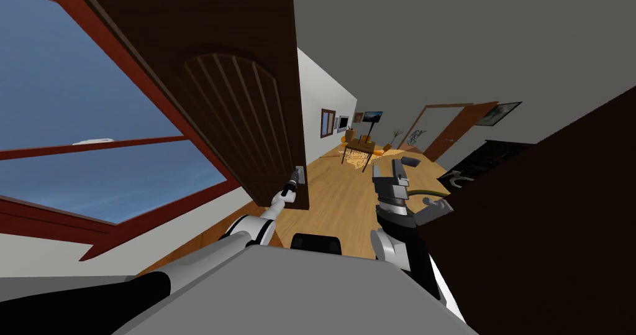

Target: Push the door open

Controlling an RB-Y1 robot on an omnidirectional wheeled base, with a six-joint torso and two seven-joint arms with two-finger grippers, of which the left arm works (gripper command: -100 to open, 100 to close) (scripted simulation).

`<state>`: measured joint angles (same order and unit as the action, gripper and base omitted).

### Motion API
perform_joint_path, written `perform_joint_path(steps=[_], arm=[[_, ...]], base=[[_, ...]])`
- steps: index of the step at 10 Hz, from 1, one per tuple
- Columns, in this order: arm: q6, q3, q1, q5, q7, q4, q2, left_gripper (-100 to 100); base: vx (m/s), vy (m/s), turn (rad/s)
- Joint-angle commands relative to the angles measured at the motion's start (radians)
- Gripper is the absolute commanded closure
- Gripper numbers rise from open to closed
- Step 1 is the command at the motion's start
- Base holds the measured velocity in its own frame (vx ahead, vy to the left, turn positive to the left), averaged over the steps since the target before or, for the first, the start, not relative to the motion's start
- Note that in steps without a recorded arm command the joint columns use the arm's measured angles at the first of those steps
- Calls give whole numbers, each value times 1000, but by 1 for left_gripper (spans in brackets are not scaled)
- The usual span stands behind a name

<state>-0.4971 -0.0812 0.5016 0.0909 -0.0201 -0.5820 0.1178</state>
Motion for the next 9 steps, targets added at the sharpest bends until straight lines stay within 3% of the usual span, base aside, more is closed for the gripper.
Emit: perform_joint_path(steps=[1, 7, 9], arm=[[-7, -23, 11, 9, 11, 13, 10, 100], [-4, -63, 9, 24, 30, 14, 16, 100], [-9, -75, 12, 29, 33, 28, 27, 100]], base=[[181, -145, 106], [146, -112, 64], [93, -50, 43]])
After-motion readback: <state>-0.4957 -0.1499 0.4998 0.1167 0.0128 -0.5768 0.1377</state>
